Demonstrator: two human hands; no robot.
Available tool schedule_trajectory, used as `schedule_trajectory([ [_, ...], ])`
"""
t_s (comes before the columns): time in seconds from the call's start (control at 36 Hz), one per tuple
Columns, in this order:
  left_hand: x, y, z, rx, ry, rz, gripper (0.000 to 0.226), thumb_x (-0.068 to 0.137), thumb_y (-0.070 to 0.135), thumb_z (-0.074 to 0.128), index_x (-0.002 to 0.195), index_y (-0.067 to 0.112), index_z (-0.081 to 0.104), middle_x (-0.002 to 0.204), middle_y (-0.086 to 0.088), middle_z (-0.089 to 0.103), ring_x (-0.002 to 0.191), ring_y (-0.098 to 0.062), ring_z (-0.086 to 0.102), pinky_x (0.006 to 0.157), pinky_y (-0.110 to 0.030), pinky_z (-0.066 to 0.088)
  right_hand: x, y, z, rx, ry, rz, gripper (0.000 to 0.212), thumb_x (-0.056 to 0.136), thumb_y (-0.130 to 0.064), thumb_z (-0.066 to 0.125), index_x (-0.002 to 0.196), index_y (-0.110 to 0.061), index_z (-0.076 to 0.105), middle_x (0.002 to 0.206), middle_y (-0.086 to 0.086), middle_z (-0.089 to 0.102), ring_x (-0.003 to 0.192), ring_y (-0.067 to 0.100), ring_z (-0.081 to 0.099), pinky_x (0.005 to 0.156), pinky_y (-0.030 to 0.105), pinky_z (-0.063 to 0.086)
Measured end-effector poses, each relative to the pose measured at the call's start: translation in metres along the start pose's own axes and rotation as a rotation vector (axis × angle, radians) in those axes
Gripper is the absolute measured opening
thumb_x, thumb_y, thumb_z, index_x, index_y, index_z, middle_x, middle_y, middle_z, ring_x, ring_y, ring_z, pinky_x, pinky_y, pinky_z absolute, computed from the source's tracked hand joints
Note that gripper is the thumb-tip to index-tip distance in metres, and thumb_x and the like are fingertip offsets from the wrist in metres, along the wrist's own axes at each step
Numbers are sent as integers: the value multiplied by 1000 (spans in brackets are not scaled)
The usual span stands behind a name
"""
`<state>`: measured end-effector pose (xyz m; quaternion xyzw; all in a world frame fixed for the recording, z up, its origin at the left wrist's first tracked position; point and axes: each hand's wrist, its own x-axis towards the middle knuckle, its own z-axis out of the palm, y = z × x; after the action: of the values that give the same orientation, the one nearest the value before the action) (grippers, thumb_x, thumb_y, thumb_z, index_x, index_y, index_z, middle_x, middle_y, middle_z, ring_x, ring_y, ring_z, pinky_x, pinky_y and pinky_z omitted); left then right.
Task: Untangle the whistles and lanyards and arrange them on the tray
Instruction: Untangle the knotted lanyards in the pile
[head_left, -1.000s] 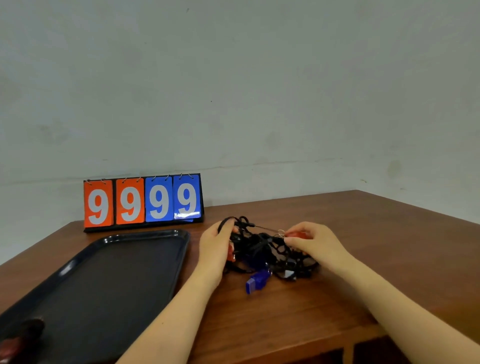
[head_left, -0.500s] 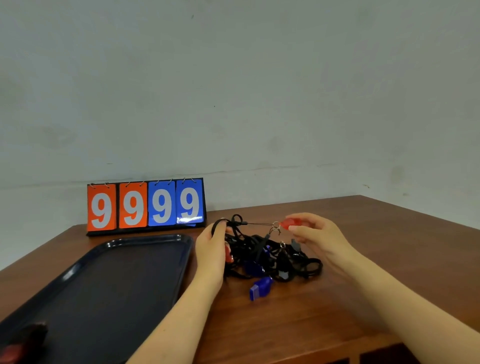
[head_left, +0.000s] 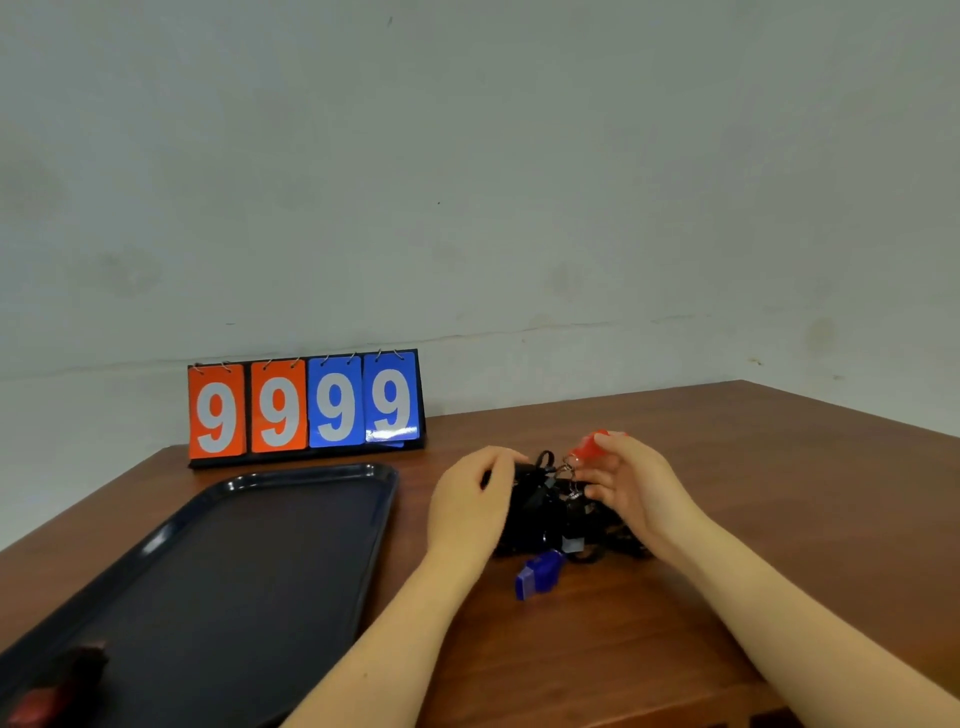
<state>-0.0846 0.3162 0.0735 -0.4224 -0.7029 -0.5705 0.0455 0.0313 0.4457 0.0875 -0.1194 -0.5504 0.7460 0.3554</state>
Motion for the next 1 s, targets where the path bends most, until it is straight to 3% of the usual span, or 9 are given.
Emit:
schedule_trajectory([
  [0.11,-3,-1,7,110,-133,60,17,97,35,49,98,40,65,96,22,66,94,5,59,84,-25,52,1,1,-4,3,-12,8,16,98,-18,47,95,-7,58,81,9,70,70,21,67,65,30,48],
  [0.25,-5,4,5,104,-199,53,12,94,39,55,99,35,65,95,22,64,90,17,52,71,-1,38,0,1,-5,46,-1,5,19,100,-20,45,95,-6,57,79,9,69,66,20,66,68,31,48],
  [0.42,-5,3,8,26,-235,5,11,94,37,57,96,35,67,93,19,68,89,6,60,74,-10,45,-2,0,-1,76,49,21,24,101,-19,42,88,-6,57,77,8,63,69,24,60,72,33,48],
  [0.56,-4,7,9,-154,-153,-39,19,96,34,52,88,23,65,66,13,56,57,2,51,58,-15,37,-3,1,-2,83,-1,30,20,100,-21,42,89,-7,53,72,4,53,49,15,42,61,28,34],
  [0.72,-3,6,8,-223,-110,-61,16,97,32,51,93,28,67,83,10,66,60,1,51,59,-16,38,-3,2,-2,31,-103,17,24,100,-19,44,104,0,59,59,0,46,41,8,30,43,21,28],
  [0.83,-2,6,10,-221,-121,-57,16,96,31,52,101,28,67,95,9,67,64,1,51,61,-14,41,-4,5,-4,-76,-141,-11,29,99,-19,48,112,3,62,56,-1,44,40,6,30,40,18,27],
  [0.92,-3,8,12,-198,-159,-52,20,97,30,52,104,22,68,78,15,63,58,4,52,56,-9,39,-5,8,-3,-182,-159,-9,28,99,-21,48,116,-3,62,58,-1,44,43,6,30,43,19,26],
  [1.0,-5,11,12,-181,-205,-32,16,96,29,54,92,22,68,55,20,57,51,10,52,53,-6,37,-7,10,-2,-226,-197,12,26,101,-19,46,119,-6,59,57,-2,45,42,6,31,45,20,27],
])
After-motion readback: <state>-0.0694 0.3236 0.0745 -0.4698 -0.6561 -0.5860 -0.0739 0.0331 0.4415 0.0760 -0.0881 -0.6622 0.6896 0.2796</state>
